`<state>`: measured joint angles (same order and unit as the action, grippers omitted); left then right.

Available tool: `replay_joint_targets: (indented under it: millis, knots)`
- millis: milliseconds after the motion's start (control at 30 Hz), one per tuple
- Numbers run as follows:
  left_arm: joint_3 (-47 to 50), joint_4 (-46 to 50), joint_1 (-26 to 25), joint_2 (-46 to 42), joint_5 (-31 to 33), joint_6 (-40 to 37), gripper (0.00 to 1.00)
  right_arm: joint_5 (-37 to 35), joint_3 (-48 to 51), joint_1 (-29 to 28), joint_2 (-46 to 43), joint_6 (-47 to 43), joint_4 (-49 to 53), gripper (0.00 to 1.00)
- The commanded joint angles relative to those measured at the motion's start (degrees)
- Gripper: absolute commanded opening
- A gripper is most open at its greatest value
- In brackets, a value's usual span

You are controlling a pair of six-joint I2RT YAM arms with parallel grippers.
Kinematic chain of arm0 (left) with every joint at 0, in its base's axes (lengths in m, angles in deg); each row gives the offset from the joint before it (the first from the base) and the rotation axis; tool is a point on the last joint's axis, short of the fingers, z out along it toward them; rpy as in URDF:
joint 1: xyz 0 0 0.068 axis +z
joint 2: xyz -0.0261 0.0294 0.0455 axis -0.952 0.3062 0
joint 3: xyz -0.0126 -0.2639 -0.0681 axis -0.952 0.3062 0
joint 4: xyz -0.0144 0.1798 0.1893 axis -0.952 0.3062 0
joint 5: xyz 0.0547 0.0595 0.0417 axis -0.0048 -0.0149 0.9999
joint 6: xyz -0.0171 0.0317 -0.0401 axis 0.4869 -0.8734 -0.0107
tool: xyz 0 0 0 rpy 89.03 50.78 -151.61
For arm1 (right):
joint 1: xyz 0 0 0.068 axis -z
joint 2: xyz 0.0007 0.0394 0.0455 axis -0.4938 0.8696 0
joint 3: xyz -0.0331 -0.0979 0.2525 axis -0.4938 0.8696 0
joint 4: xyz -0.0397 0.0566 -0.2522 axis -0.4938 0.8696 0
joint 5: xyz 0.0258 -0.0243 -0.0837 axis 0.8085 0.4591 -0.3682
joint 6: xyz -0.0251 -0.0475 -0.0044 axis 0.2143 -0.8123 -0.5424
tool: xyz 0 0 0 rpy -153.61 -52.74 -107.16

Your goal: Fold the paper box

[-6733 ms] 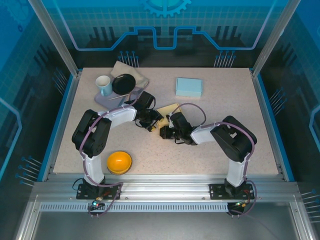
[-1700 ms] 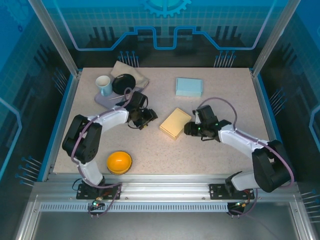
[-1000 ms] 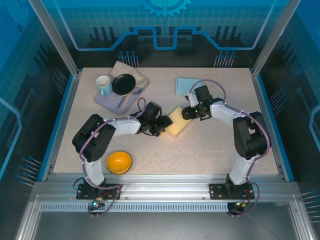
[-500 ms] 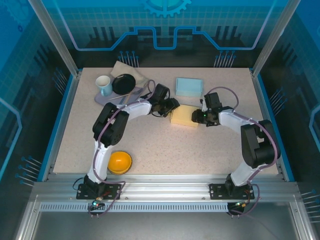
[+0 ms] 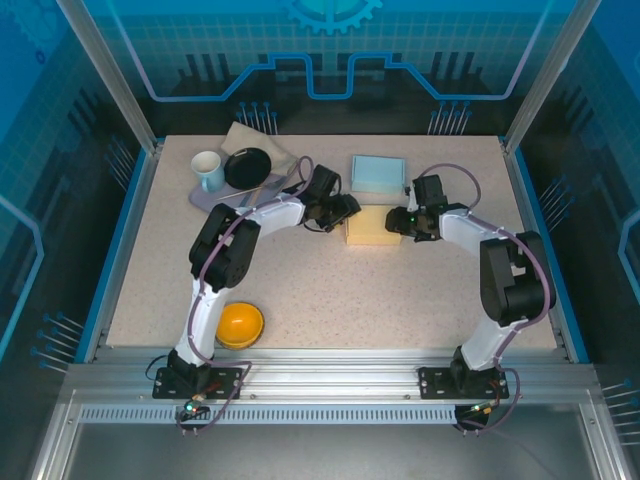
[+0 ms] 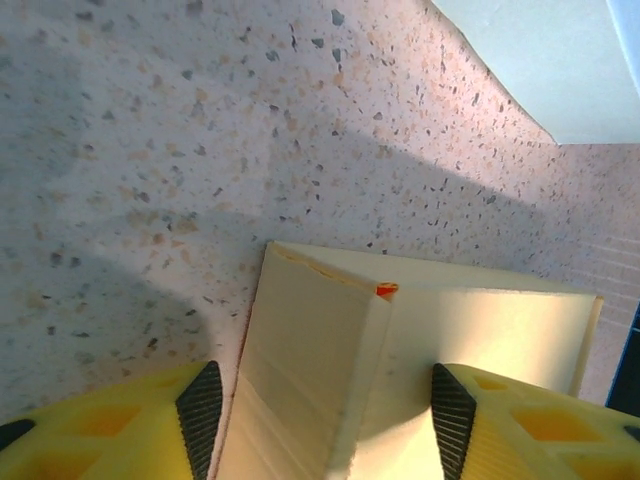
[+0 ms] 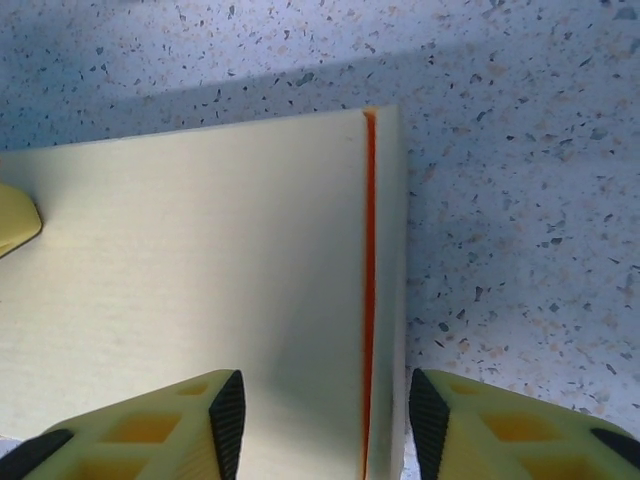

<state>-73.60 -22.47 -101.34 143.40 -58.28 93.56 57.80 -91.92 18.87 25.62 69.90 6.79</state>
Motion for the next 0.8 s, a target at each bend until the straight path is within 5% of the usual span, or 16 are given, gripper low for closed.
replay_joint_targets:
  millis: [0, 67, 167, 200, 467, 633, 700, 767]
  knots:
    - [-0.4, 6.4, 3.1, -4.9, 2.8, -4.4, 0.63, -0.1, 2.0, 1.6, -6.0, -0.6, -0.1, 0.52]
    - [0.9, 6.8, 4.7, -8.2, 3.0, -5.9, 0.67, -1.1, 2.7, 2.8, -8.9, -1.4, 0.7, 0.54]
    - [4.6, 6.6, 6.4, -15.0, 4.2, -9.6, 0.96, -1.8, 3.1, 5.9, -12.1, -2.5, 1.9, 0.56]
    - [6.1, 6.7, 6.8, -17.5, 5.0, -11.2, 0.99, -2.0, 3.4, 7.1, -13.0, -2.8, 2.1, 0.56]
    - [27.7, 2.8, 14.4, -37.5, 18.5, -22.7, 0.99, -4.9, 13.1, 13.7, -17.4, -9.3, -10.4, 0.59]
    - [49.0, -17.0, 16.4, -48.7, 39.2, -36.5, 0.99, -7.5, 19.2, 15.7, -15.0, -10.5, -23.0, 0.81]
    - [54.0, -23.2, 16.8, -50.4, 43.6, -41.8, 0.99, -10.6, 21.6, 15.5, -13.9, -12.2, -28.9, 0.99]
    - [54.3, -21.8, 18.2, -51.3, 43.0, -43.0, 0.99, -10.5, 24.3, 15.8, -13.2, -12.4, -34.7, 1.00]
